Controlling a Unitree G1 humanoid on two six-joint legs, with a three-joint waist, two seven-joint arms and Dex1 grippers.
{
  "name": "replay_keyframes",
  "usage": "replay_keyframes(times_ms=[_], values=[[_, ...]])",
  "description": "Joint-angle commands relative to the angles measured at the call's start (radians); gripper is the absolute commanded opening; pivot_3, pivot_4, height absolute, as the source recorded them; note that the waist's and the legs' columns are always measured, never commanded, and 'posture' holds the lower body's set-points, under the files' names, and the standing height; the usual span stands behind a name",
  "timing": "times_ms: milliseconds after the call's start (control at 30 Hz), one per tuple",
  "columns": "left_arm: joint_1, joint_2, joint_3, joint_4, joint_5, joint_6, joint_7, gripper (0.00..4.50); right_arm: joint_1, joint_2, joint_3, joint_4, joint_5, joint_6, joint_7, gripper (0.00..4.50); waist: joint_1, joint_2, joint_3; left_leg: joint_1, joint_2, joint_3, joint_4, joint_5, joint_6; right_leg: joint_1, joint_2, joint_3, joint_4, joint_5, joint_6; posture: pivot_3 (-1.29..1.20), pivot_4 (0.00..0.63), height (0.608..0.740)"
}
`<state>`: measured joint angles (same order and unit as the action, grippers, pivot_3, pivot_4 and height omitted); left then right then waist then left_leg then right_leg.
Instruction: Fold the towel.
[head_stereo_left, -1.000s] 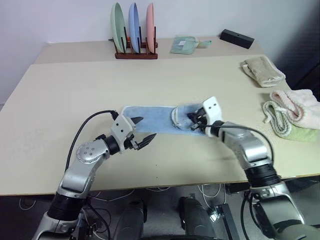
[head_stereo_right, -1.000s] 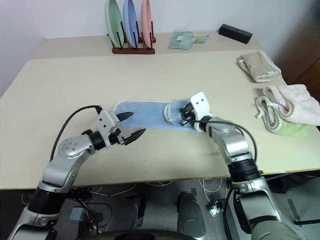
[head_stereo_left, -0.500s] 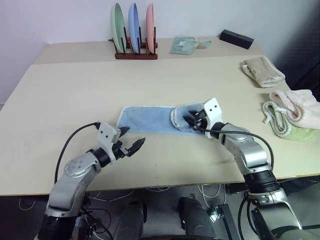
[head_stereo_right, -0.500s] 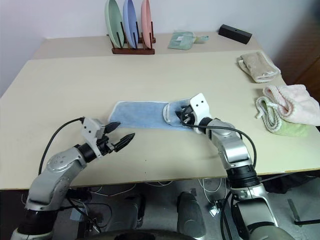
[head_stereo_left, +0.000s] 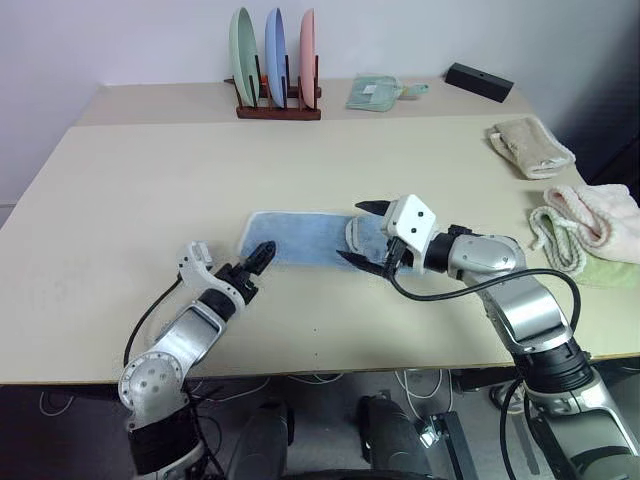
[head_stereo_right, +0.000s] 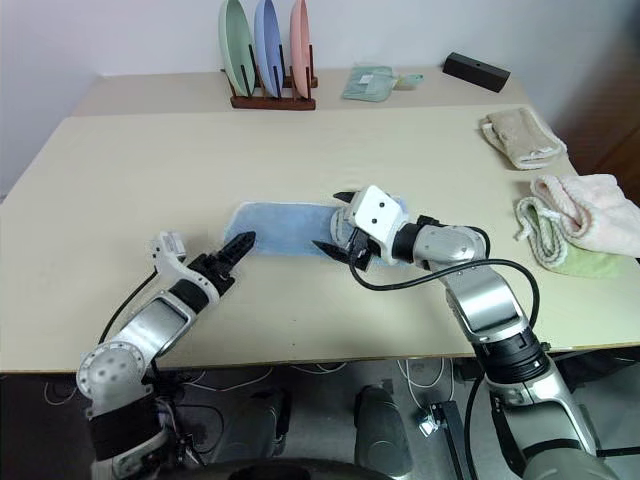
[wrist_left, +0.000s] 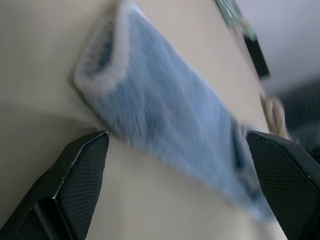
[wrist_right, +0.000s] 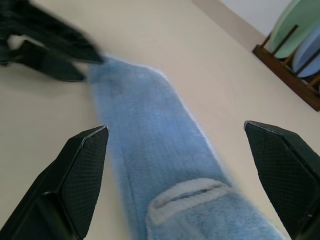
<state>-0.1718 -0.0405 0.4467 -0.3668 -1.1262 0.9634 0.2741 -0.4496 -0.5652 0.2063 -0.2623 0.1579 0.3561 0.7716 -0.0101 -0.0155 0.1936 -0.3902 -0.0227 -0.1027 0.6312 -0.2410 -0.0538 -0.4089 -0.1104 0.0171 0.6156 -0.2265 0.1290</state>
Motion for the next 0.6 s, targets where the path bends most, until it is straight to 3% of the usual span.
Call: replay_keyframes(times_ms=[33,200,233,300,533,600], values=[[-0.032,0.010,0.032,0.061,0.007,-0.059,0.081,4.50,0.010,-0.001,0.001,-0.058,-0.015,-0.017,-0.003,4.42,-0.001,0.000,0.000,0.000,0.000,0.000,0.000,0.000,0.000,0.000,0.000,0.000,0.000,0.000,0.000,0.00,0.150,0.740],[-0.093,0.036,0.022,0.139,0.011,-0.109,0.079,4.50,0.038,0.005,0.008,-0.098,-0.022,-0.001,-0.009,4.42,-0.001,0.000,0.000,0.000,0.000,0.000,0.000,0.000,0.000,0.000,0.000,0.000,0.000,0.000,-0.001,0.00,0.150,0.740],[-0.104,0.038,0.022,0.152,0.010,-0.120,0.078,4.25,0.046,0.003,0.010,-0.107,-0.024,0.002,-0.009,4.47,-0.001,0.000,0.000,0.000,0.000,0.000,0.000,0.000,0.000,0.000,0.000,0.000,0.000,0.000,-0.001,0.00,0.150,0.740],[-0.115,0.040,0.021,0.165,0.013,-0.143,0.076,3.68,0.058,0.000,0.011,-0.120,-0.028,0.007,-0.010,4.50,-0.001,0.000,0.000,0.000,0.000,0.000,0.000,0.000,0.000,0.000,0.000,0.000,0.000,0.000,-0.001,0.00,0.150,0.740],[-0.120,0.043,0.036,0.165,-0.012,-0.220,0.067,0.24,0.097,-0.015,0.018,-0.141,-0.051,0.008,-0.008,4.50,0.000,0.000,0.000,-0.001,0.000,0.000,0.000,0.000,0.000,0.000,0.000,0.000,-0.001,0.000,-0.001,0.00,0.150,0.740],[-0.127,0.051,0.052,0.154,-0.027,-0.248,0.049,0.11,0.105,-0.012,0.020,-0.149,-0.052,0.012,-0.009,4.50,0.000,0.000,0.000,-0.001,0.000,0.000,0.000,0.000,0.000,0.000,0.000,0.000,-0.002,0.000,-0.001,0.00,0.150,0.740]])
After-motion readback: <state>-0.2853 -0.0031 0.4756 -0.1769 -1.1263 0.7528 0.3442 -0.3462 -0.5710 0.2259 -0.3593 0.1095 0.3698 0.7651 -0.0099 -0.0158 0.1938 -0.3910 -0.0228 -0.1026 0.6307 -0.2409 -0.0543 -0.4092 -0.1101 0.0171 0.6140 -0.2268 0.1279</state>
